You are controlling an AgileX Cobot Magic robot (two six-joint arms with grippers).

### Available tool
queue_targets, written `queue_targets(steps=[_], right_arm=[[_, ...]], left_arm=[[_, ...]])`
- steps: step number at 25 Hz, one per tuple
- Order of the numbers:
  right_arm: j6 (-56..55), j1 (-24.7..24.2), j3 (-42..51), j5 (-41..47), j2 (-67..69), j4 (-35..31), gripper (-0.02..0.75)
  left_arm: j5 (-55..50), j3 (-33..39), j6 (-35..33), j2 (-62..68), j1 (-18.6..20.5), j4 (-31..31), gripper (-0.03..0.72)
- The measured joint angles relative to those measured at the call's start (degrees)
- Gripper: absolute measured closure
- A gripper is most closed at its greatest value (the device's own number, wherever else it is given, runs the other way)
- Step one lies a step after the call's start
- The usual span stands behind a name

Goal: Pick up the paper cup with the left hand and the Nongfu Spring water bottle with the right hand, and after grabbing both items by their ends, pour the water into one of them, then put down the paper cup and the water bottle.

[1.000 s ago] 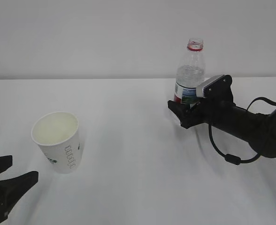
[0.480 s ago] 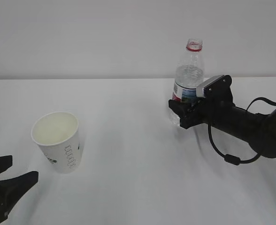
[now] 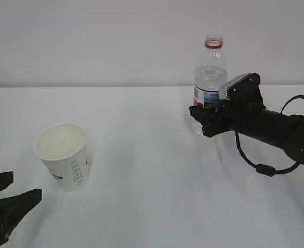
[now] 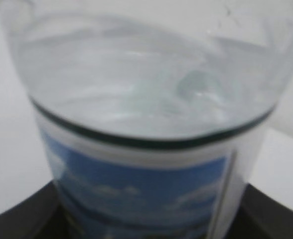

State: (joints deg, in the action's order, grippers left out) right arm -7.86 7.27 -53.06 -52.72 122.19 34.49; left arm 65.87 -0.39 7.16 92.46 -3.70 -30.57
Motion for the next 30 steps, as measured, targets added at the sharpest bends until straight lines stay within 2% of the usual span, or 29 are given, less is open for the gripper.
queue_targets(steps=[11,30], right_arm=[[-4.25,0.00,1.23,0.42,-8.47,3.42,0.253],[-4.71,0.00,18.78,2.42,-29.19,2.87,0.253]], left_arm=[[0.00,0.00,0.00,0.00,0.00,0.00,0.109],[0.00,0.00,0.00,0.00,0.00,-1.45,0.109]])
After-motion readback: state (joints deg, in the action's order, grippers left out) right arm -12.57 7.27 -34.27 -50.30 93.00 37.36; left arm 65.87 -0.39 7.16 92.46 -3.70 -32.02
